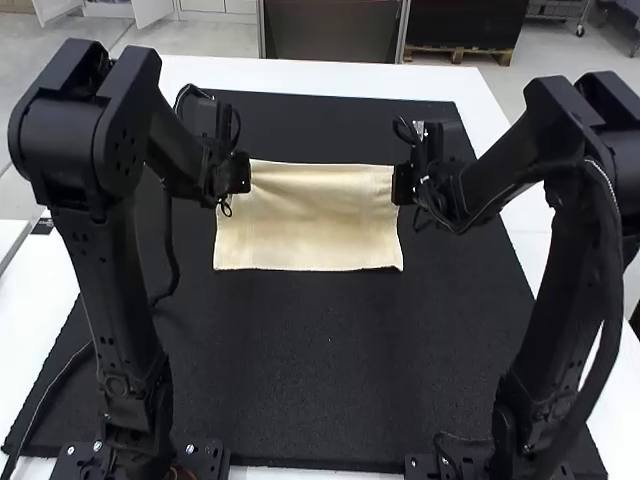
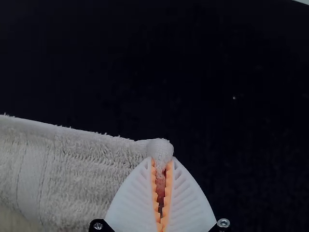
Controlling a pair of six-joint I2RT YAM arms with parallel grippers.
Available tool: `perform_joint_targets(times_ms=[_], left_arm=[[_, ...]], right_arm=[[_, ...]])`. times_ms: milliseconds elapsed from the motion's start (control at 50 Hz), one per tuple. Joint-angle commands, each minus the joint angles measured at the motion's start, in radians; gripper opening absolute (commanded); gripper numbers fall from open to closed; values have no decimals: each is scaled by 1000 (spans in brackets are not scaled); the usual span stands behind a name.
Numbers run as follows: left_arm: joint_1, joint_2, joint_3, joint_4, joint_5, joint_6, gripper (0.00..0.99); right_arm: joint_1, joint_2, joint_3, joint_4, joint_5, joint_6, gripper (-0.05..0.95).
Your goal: Fold the towel.
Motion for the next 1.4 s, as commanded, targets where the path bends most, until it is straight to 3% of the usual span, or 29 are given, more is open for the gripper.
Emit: perform_joint_targets(times_ms=[0,1380], left_arm=[[15,-43,-12,-2,-40,5,115],[20,-135,-112,28,-40,3,115]], right_arm=[[-6,-55,-17,7,38,0,11],[-6,-151,-115,13,33,0,11]])
